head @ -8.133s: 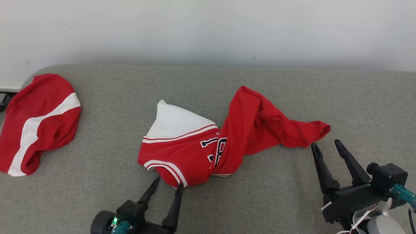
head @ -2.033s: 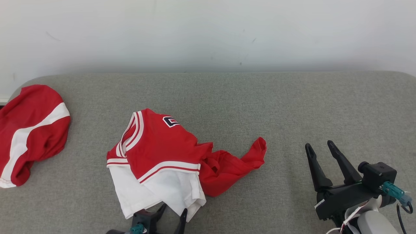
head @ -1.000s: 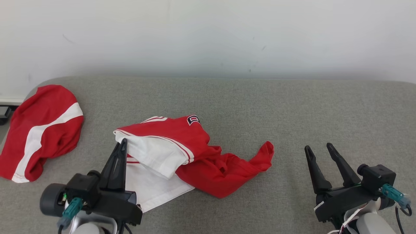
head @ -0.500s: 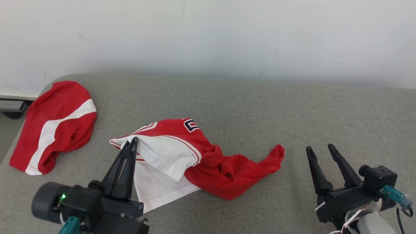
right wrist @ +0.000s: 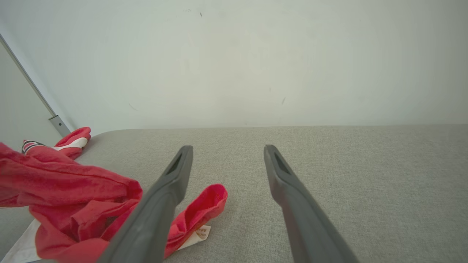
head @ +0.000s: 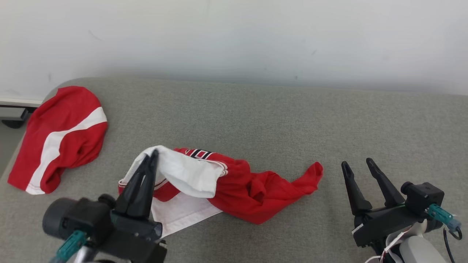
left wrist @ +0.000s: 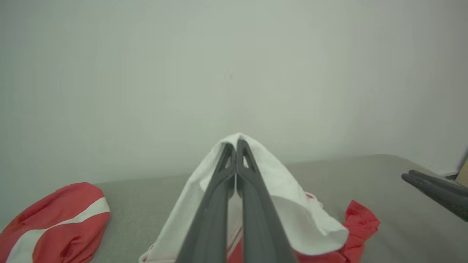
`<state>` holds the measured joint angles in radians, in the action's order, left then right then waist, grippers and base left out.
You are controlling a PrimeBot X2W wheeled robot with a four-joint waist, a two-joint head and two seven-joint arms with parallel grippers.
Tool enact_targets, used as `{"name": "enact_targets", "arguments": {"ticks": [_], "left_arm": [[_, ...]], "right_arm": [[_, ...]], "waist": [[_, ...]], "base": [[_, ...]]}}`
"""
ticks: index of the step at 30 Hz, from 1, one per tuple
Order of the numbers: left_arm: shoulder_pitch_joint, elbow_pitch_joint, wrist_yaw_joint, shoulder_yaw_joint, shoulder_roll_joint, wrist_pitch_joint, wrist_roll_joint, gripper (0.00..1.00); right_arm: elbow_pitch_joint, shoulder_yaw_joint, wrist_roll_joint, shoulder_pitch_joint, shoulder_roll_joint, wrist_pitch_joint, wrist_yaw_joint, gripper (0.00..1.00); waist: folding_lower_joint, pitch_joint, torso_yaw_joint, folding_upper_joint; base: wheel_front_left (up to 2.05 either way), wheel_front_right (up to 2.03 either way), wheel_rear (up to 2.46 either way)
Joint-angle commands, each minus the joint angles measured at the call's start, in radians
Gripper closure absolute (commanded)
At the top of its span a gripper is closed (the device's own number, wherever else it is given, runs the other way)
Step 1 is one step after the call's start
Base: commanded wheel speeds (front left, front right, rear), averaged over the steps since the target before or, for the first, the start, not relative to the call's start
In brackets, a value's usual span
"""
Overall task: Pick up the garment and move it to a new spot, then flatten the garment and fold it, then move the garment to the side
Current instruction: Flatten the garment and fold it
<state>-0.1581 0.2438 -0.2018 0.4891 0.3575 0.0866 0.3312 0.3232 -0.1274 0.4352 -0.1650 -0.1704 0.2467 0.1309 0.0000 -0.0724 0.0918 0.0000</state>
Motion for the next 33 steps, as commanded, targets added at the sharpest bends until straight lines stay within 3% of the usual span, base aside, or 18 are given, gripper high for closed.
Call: {"name": "enact_targets", "arguments": {"ticks": [1,7,20,30,33], "left_arm": [[-0.040,-0.040,0.021,-0.002,0.021,0.003,-0.014,1.00],[-0.154,-0.166,0.098,-0.008,0.020,0.029,0.024,1.00],[-0.460,-0.502,0.266,-0.011,0.077,0.014,0.038,1.00],[-0.665,-0.786,0.322,0.021,0.142,0.039,0.033,1.00],[-0.725,-0.868,0.329,0.044,0.133,0.066,0.050,1.00]], "right_arm": [[0.001,-0.003,0.008,-0.015,-0.006,0.004,-0.001,0.00],[0.005,-0.012,0.013,-0.032,-0.010,0.006,-0.001,0.00],[0.017,-0.030,0.016,-0.077,-0.010,0.010,0.000,0.00],[0.022,-0.042,0.018,-0.115,0.000,0.018,0.000,0.00],[0.025,-0.040,0.013,-0.124,-0.003,0.019,0.000,0.00]], "waist": [[0.0000,-0.007,-0.014,0.0000],[0.0000,-0.021,-0.049,0.0000],[0.0000,-0.084,-0.178,0.0000],[0.0000,-0.150,-0.273,0.0000],[0.0000,-0.168,-0.298,0.0000]], "base": [[0.00,0.00,0.00],[0.00,0.00,0.00],[0.00,0.00,0.00],[0.00,0.00,0.00],[0.00,0.00,0.00]]}}
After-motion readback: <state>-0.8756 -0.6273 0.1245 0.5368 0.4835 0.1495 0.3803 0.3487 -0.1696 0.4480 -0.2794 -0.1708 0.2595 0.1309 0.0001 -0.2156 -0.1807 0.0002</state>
